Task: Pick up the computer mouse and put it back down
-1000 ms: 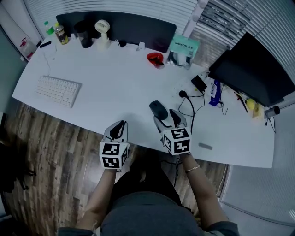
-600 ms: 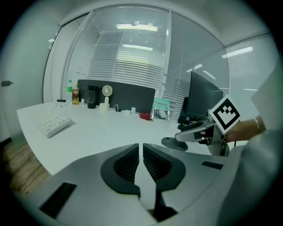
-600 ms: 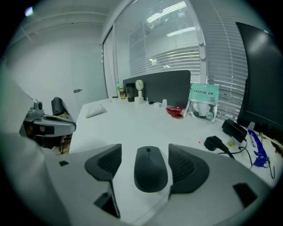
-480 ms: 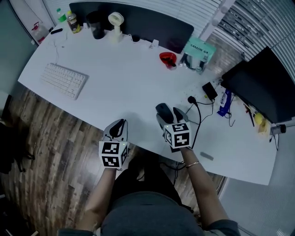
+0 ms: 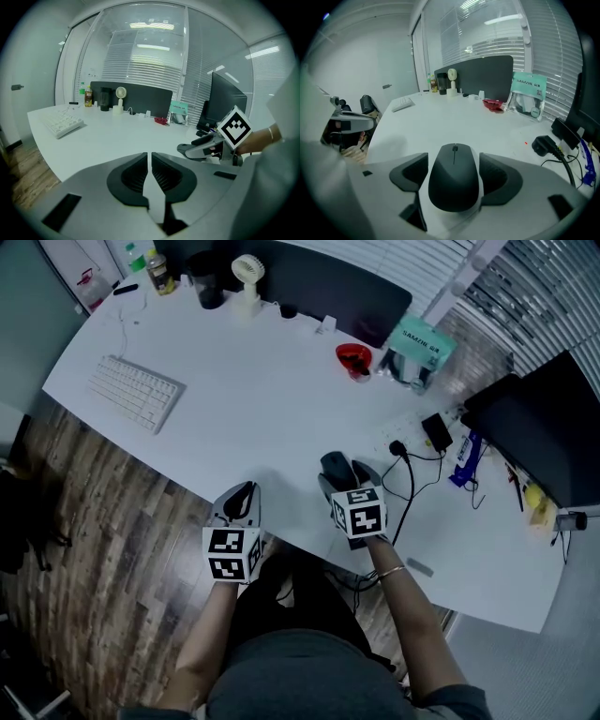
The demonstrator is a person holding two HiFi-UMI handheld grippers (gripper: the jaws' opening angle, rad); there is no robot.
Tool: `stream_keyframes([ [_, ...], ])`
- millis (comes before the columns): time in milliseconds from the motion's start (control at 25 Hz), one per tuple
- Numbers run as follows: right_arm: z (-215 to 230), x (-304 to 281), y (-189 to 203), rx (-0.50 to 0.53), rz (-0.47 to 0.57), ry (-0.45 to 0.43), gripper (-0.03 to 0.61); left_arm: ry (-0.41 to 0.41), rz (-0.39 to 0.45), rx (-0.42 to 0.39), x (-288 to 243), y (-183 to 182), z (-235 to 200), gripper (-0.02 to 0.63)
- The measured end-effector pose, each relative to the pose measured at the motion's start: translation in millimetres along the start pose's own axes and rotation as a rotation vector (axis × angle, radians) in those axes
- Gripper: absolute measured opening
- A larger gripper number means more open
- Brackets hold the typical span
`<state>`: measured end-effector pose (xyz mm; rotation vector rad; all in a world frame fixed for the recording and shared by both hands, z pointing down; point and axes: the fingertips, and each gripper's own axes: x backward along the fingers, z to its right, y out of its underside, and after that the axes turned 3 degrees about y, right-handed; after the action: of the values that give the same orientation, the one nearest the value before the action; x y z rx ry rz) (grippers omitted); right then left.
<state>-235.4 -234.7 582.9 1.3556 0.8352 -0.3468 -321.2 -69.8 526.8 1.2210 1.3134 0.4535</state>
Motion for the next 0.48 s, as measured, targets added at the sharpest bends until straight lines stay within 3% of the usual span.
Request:
stream_keyframes([
  [280,-0.6,-6.4,6.2,0.01,-0.029,0.008,0.287,-0.023,0.001,0.013,1.5,0.6,-1.8,0.032],
  [480,1.1,-7.8,6.2,0.018,-0.03,0.027,0.298,-0.032,-0.002,0.016,5.1,4.6,-5.5,0.032],
])
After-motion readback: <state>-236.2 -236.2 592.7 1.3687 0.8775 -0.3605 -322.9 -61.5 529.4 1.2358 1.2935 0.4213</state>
